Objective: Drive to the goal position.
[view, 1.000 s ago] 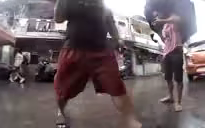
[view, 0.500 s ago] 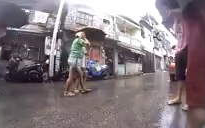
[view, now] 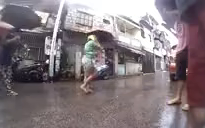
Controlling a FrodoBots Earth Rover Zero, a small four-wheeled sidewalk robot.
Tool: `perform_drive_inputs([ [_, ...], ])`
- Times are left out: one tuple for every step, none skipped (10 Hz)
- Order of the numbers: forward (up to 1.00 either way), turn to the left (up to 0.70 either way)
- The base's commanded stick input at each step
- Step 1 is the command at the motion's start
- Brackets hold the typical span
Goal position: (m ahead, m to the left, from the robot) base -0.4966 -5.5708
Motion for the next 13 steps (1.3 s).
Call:
perform_drive_inputs([
  [0.09,0.00],
  [0.02,0.00],
  [0.00,0.00],
  [0.00,0.00],
  [0.00,0.00],
  [0.00,0.00],
  [0.13,0.00],
  [0.45,0.00],
  [0.50,0.00],
  [0.28,0.00],
  [0.00,0.00],
  [0.00,0.00],
  [0.00,0.00],
])
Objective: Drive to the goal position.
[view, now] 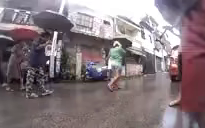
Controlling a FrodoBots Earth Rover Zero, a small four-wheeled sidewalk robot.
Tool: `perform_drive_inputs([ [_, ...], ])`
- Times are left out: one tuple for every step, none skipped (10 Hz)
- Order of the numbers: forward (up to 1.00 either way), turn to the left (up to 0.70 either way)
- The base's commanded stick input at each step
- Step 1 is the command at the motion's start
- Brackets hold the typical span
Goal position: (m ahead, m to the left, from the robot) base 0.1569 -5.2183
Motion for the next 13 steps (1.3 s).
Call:
perform_drive_inputs([
  [0.00,0.00],
  [0.00,0.00],
  [0.00,0.00],
  [0.00,0.00],
  [0.00,0.00],
  [0.00,0.00],
  [0.15,0.00],
  [0.47,0.00],
  [0.69,0.00],
  [0.69,0.00],
  [0.00,0.00],
  [0.00,0.00],
  [0.00,0.00],
])
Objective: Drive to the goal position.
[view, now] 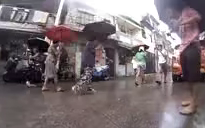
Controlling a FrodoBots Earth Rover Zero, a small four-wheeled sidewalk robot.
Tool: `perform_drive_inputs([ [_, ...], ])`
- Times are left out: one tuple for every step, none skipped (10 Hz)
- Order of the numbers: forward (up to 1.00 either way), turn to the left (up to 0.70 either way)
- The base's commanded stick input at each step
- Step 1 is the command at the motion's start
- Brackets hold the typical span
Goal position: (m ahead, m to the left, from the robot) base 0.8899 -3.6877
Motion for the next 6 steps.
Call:
perform_drive_inputs([
  [0.00,0.00],
  [0.00,0.00],
  [0.00,0.00],
  [0.00,0.00],
  [0.00,0.00],
  [0.00,0.00],
])
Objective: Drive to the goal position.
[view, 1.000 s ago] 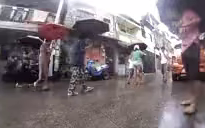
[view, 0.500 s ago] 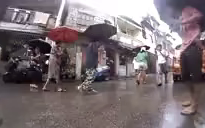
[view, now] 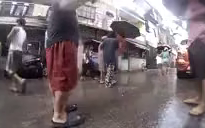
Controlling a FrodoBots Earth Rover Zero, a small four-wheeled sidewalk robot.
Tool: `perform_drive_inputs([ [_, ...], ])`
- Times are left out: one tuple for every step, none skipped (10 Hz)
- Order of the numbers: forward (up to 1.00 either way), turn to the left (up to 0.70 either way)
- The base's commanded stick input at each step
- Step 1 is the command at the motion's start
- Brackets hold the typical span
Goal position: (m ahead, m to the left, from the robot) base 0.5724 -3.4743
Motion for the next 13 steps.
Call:
perform_drive_inputs([
  [0.47,0.00],
  [0.69,0.00],
  [0.69,0.00],
  [0.69,0.00],
  [0.69,0.00],
  [0.69,0.00],
  [0.69,-0.15],
  [0.69,-0.34],
  [0.69,-0.34],
  [0.69,-0.20],
  [0.53,0.00],
  [0.12,0.00],
  [0.00,0.00],
])
